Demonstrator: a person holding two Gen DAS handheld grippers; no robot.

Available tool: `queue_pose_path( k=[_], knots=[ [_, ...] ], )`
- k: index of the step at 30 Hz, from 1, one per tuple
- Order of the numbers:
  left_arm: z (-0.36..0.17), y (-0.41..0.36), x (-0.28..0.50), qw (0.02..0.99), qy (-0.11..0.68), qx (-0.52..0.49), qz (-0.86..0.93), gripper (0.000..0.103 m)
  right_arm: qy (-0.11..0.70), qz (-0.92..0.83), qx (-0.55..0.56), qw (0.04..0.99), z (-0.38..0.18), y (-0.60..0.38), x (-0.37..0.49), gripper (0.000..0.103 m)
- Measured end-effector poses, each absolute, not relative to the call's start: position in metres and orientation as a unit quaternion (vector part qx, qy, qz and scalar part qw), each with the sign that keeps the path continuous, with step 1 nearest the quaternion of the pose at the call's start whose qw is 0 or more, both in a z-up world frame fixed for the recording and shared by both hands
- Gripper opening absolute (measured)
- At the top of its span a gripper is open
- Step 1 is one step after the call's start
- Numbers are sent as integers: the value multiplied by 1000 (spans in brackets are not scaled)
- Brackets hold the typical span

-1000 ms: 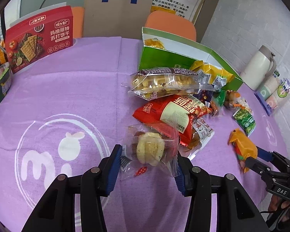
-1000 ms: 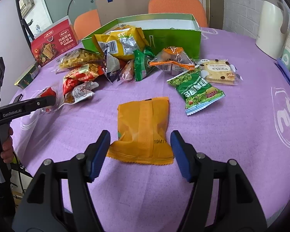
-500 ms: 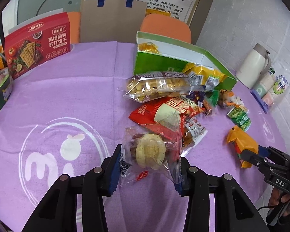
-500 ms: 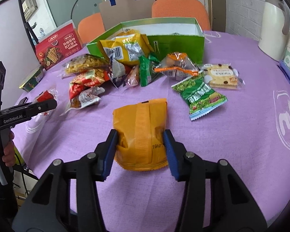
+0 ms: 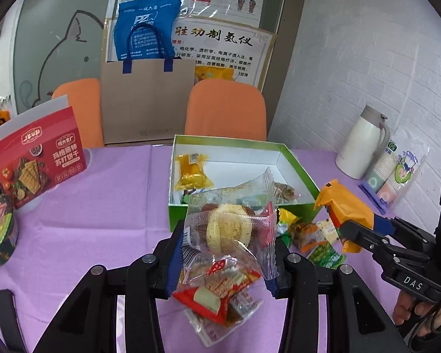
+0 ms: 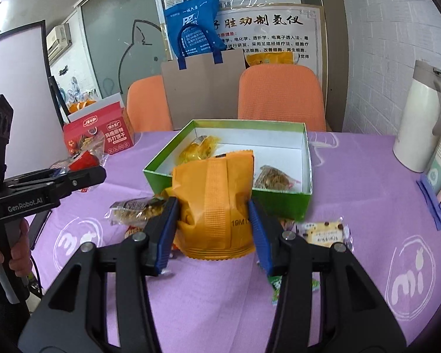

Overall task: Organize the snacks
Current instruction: 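Carry both items into the green box and open both grippers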

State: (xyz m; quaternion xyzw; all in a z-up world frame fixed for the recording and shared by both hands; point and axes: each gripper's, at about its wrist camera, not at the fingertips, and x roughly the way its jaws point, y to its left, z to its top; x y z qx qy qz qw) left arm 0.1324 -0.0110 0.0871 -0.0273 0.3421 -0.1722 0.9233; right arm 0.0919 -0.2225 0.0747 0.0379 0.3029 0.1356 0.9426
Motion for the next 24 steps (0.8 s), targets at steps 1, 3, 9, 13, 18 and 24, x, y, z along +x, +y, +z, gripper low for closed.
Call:
queue_pose_path(
  k=[1,3,9,13,18,24],
  knots=[
    [88,-15,141,924,343,-26,-169,45,302,133,37,943,76,-222,100,49],
    [89,-24,160,923,348,-24,-162,45,305,125,36,943,75,-223,119,49],
    [79,-47,211,917,367,-19,-157,45,328,115,48,936,58,-233,172,49],
    [66,-58,245,909,388,-19,-149,45,347,116,47,930,40,-232,203,49],
    [45,-68,275,900,411,-12,-143,45,364,114,40,923,20,-230,228,49],
    [33,-67,285,902,412,-13,-126,70,359,116,-3,926,8,-224,243,59]
  ],
)
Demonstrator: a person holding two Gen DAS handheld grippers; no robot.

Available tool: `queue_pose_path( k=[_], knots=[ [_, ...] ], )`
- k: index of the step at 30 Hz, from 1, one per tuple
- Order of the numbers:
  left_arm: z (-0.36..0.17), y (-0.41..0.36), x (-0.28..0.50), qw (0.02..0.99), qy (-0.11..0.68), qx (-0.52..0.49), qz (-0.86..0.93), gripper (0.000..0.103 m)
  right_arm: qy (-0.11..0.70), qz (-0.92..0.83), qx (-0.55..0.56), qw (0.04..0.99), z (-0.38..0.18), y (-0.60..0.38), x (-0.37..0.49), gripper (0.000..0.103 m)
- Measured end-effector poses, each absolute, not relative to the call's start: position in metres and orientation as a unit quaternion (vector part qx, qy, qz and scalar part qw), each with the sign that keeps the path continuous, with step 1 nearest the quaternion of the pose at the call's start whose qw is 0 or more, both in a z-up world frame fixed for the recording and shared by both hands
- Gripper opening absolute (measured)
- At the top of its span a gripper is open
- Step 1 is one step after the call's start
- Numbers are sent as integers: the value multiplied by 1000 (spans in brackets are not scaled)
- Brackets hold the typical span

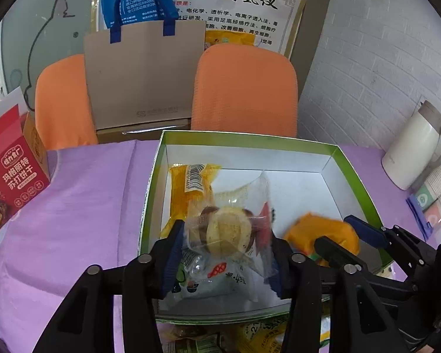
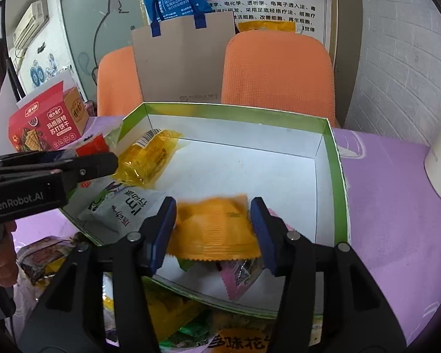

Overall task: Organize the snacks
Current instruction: 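Carry both items into the green box and open both grippers, then move both tools back over the snack pile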

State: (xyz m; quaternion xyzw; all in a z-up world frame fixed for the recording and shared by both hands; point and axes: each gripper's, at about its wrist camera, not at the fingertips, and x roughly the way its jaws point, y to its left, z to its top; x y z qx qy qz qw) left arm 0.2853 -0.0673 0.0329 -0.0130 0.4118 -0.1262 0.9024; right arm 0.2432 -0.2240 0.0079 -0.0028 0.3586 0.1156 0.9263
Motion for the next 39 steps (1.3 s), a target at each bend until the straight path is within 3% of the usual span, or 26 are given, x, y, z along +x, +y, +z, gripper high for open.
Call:
queue_pose_path(
  k=[1,2,3,13,28,39],
  knots=[
    [33,-66,285,905,409,-15,-114,82,352,111,-13,929,8,-224,242,72],
    [33,-62,284,909,403,-20,-101,96,348,110,-17,931,8,-224,241,79],
    [35,-59,281,915,391,-26,-91,99,345,115,-17,932,7,-225,238,85],
    [53,-53,255,930,359,-9,-81,99,340,106,-7,934,20,-227,217,95],
    [105,-52,148,954,285,8,-92,99,294,102,-2,950,72,-226,119,100],
    [52,-54,83,936,336,13,-105,99,319,43,10,947,40,-286,44,100]
  ],
)
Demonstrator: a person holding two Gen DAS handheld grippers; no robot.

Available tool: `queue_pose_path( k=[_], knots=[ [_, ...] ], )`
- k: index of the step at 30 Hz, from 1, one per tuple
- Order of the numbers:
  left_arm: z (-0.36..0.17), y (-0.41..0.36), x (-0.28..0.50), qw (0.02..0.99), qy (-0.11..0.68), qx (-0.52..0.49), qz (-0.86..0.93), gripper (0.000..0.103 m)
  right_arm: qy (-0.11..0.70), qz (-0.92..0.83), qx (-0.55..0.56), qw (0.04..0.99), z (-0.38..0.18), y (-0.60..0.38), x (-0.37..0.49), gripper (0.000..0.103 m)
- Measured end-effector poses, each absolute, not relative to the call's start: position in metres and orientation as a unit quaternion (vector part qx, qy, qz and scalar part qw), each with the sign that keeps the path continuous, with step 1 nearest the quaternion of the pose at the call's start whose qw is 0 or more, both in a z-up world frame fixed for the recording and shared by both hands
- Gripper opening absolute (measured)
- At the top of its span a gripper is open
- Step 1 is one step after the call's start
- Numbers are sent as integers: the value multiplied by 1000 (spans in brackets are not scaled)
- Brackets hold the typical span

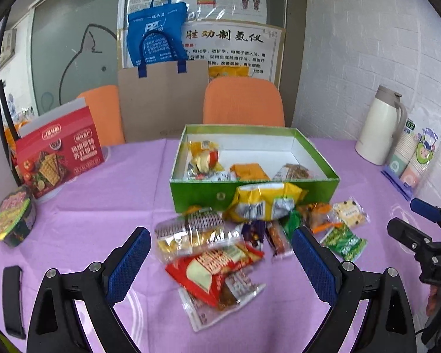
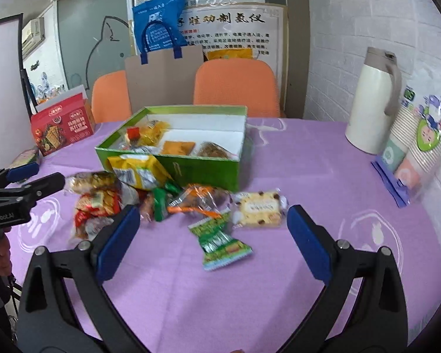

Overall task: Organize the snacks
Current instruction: 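Move both tools back over the snack pile, then grasp the green wrapped packet with the right gripper while the left grasps the orange-labelled bag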

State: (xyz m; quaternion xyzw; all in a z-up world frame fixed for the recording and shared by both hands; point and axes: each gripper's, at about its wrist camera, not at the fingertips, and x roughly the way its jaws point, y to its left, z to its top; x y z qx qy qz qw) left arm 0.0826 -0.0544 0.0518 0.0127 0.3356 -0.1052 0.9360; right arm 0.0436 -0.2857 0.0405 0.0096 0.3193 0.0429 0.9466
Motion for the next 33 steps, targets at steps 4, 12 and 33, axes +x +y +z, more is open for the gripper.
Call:
queue_pose_path(
  k=[4,12,33],
  knots=[
    [25,-62,72,923,366,11,-121,99,366,22,25,930,12,-306,39,100],
    [14,-74,63,915,379,17,-135,99,399,60,9,915,-17,-286,72,81],
    [11,-189,143,893,395,21,-215,94,409,41,52,910,-28,-332,38,40]
  ],
)
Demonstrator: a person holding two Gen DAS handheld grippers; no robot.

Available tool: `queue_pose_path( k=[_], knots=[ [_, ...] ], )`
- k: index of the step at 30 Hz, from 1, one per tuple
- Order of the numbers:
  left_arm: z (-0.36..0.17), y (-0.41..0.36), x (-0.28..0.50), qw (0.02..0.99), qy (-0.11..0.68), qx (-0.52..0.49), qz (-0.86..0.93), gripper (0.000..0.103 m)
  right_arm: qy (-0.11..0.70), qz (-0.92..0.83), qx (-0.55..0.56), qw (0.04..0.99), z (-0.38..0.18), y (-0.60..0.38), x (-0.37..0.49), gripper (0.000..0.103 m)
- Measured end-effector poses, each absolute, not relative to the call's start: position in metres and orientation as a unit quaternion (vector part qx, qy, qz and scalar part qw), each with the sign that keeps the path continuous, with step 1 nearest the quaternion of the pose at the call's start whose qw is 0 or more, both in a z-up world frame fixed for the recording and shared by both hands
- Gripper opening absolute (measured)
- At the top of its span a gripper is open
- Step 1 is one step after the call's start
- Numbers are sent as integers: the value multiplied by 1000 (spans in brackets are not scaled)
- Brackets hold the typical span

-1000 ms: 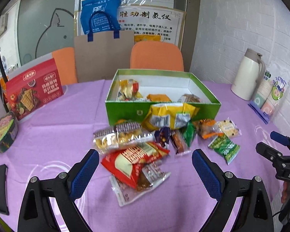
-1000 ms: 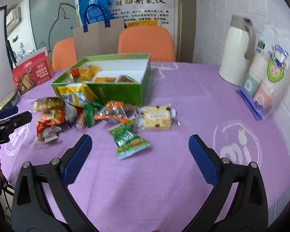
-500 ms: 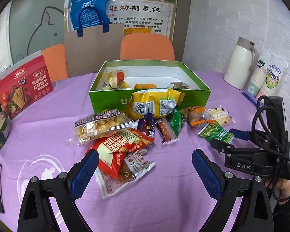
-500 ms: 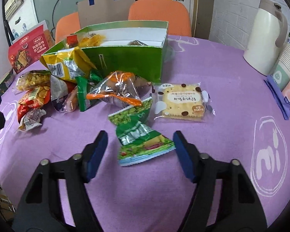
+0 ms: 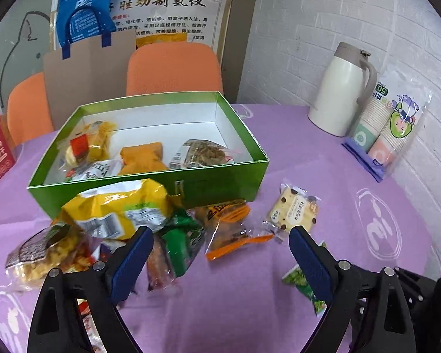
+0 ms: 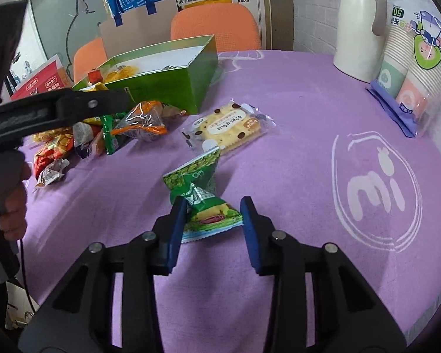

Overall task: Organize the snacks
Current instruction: 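Grasp the green wrapped packet with the right gripper while the left grasps the orange-labelled bag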

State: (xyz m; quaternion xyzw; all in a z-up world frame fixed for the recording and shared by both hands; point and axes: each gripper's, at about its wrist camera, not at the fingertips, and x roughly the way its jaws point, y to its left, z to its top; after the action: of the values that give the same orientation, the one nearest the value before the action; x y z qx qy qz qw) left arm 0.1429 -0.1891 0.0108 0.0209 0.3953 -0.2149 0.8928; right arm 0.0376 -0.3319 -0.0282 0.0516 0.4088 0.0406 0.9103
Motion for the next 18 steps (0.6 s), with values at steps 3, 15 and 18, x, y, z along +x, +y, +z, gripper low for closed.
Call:
queue_pose_path(
  k=[3,15,18],
  knots=[
    [0,-204,158,889,408,30,-207,93,410,53,58,909,-28,-334,35,40],
    [-9,-195,151,870,426,38,-245,12,416,103,61,901,-30,-315,29,40],
    [-10,-184,142,870,426,36,-244,11,419,112,60,899,-31,-309,28,40]
  ],
)
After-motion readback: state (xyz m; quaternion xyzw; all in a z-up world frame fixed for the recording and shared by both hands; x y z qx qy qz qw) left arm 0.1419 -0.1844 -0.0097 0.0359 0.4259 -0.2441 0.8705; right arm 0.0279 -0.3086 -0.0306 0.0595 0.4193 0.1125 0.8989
